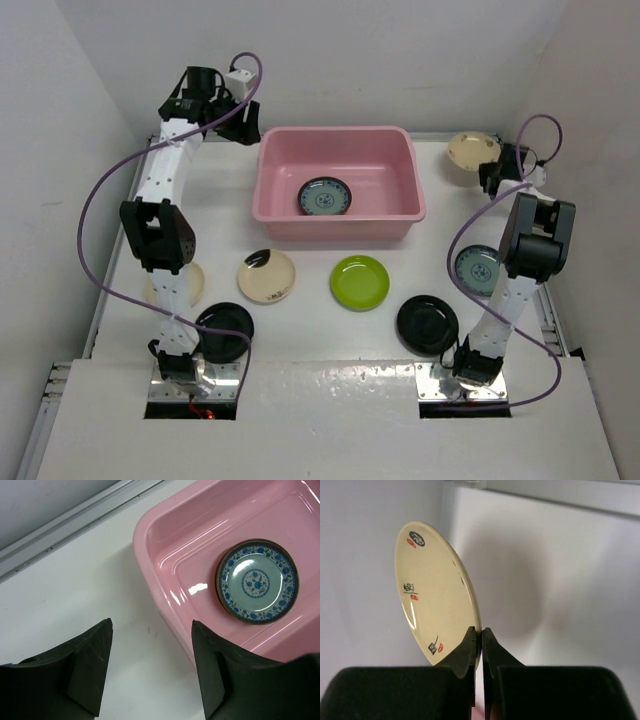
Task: Place the plates into the plastic bin on the countertop
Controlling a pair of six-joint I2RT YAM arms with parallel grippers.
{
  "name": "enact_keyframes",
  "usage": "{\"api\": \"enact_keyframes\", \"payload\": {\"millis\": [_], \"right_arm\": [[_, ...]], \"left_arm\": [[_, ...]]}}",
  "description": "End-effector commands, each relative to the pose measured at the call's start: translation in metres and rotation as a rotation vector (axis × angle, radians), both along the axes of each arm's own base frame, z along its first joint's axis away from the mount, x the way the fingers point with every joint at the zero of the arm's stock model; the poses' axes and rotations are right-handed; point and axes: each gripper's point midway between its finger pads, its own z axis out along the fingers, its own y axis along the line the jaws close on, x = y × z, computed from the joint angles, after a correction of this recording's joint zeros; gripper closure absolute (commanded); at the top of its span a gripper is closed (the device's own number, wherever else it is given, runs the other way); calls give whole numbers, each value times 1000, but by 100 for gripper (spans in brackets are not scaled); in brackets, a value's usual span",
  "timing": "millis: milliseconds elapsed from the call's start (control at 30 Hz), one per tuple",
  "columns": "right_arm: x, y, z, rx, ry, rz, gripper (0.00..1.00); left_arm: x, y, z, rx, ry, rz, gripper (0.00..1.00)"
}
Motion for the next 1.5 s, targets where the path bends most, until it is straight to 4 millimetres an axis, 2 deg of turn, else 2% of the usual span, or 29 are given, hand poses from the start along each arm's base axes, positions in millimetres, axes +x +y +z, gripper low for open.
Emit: {"api": "enact_keyframes", "payload": {"millis": [0,33,67,167,200,233,267,300,333,367,400,433,467,500,567,667,700,733,767,833,867,967,1033,1167,1200,1233,1333,1400,1467], "right_arm": [[23,23,116,-80,-297,37,100],[20,27,112,-71,-295,33,100],[22,29,128,-79,-347,31,100],[28,56,149,-64,-439,91,100],[34,68,154,-60,-451,122,100],[42,84,162,-79,-461,184,100],[47,105,159,-96,-437,261,100],[50,115,167,-110,-448,297,100],[53,141,161,-129,-430,385,100],[56,165,171,-157,-449,465,100],[58,183,182,-164,-474,532,100],[58,209,179,-190,-473,608,100],[57,237,190,-214,-492,700,100],[55,246,184,-239,-463,746,100],[49,278,172,-277,-407,846,100],[31,303,135,-354,-243,977,100],[29,312,134,-369,-228,1009,100],[23,317,127,-372,-198,1043,100],[19,322,114,-396,-150,1097,100],[8,337,106,-399,-109,1179,100],[3,340,87,-386,-61,1215,100],[-7,348,63,-352,9,1283,100],[-7,355,62,-367,16,1313,100],[-15,369,37,-337,63,1380,100],[-15,370,39,-334,68,1391,100],[-16,373,28,-322,88,1399,100],[-14,382,22,-304,77,1416,100],[-12,386,23,-319,72,1430,96],[-12,387,18,-334,86,1436,85]], "left_arm": [[12,22,41,-15,-112,55,33],[14,22,43,-15,-123,55,33],[15,29,43,-21,-119,72,33],[16,44,39,-26,-107,105,33],[14,53,45,-38,-112,119,33],[14,58,40,-38,-102,129,33],[14,66,35,-37,-88,144,33],[12,65,40,-50,-93,142,33],[11,73,34,-49,-80,158,33],[10,73,40,-50,-90,158,33],[9,80,35,-49,-77,170,33],[8,87,30,-49,-67,183,33],[7,87,36,-48,-77,183,33],[6,92,32,-48,-68,194,33],[5,97,27,-48,-55,203,33],[2,97,23,-48,-44,204,33],[1,102,20,-48,-35,213,33],[0,102,25,-48,-44,213,33],[-1,104,20,-42,-34,221,33],[0,110,20,-36,-34,238,33],[0,110,20,-36,-34,238,33],[1,111,15,-36,-25,238,33],[1,109,15,-43,-24,230,33],[1,109,15,-43,-24,230,33],[1,109,15,-43,-24,230,33],[1,109,15,-36,-28,225,33],[0,109,11,-36,-19,225,33],[-1,109,8,-29,-13,220,33],[-3,110,9,-24,-14,227,33]]}}
